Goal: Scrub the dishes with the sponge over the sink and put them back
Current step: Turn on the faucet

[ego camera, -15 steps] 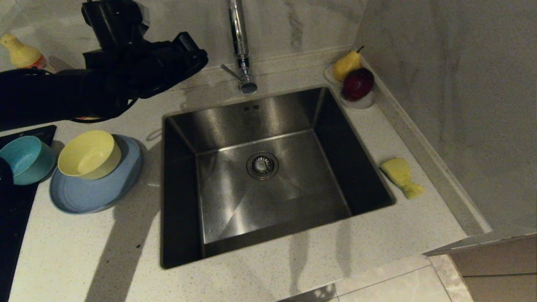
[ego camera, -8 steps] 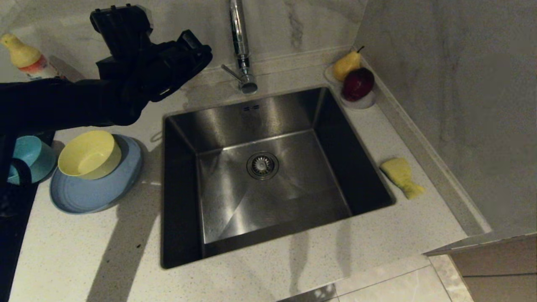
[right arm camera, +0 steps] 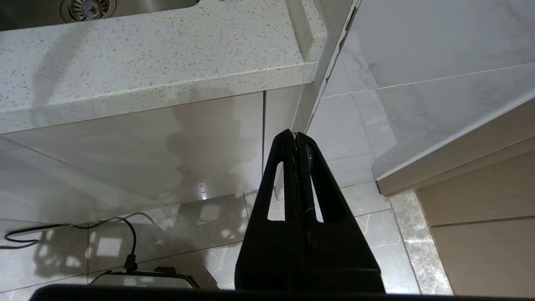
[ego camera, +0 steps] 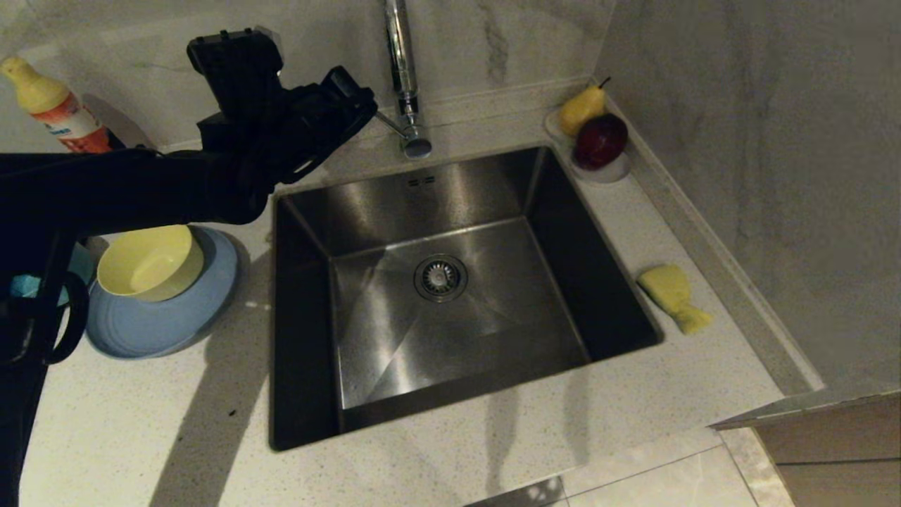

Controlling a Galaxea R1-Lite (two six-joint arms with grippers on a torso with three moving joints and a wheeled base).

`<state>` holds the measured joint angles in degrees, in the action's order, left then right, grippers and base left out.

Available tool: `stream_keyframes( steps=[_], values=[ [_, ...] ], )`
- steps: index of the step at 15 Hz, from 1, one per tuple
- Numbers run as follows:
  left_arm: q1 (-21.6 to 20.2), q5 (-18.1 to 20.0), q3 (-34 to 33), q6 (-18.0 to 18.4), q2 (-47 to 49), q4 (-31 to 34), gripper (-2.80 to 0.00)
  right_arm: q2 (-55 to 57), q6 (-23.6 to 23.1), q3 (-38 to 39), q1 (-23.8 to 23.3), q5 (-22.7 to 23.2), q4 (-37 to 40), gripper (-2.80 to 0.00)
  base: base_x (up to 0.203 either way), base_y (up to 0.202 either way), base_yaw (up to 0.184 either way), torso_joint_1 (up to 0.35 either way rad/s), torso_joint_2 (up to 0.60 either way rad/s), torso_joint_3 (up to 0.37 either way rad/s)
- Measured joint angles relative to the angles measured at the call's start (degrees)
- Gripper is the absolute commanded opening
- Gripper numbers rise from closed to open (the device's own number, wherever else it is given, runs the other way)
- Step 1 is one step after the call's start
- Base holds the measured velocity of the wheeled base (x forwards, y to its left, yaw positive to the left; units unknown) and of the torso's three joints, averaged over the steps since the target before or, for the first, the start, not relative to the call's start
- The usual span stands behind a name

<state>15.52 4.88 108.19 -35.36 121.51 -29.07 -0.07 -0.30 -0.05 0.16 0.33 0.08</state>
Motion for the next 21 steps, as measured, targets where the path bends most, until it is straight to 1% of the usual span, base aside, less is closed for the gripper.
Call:
stream_keyframes(
  steps=[4,12,15,21],
  values=[
    [0.16,-1.49,-0.2,-0.02,0.78,-0.02,-2.8,0.0,-0.02,0.0,0.0,-0.01,0.01,-2.8,0.0,0.0,0.0,0.0,0.0,0.0],
    [0.35,-1.44,-0.26,-0.13,1.35,0.05,-2.8,0.0,0.0,0.0,0.0,0.0,0.02,-2.8,0.0,0.0,0.0,0.0,0.0,0.0],
    [0.47,-1.44,-0.31,-0.99,1.4,0.18,-2.8,0.02,-0.03,0.0,0.0,0.0,0.02,-2.8,0.0,0.0,0.0,0.0,0.0,0.0],
    [2.15,-1.73,-4.08,-0.93,1.37,-0.48,-2.8,0.02,0.0,0.0,0.0,-0.02,0.0,-2.8,0.0,0.0,0.0,0.0,0.0,0.0]
  ],
)
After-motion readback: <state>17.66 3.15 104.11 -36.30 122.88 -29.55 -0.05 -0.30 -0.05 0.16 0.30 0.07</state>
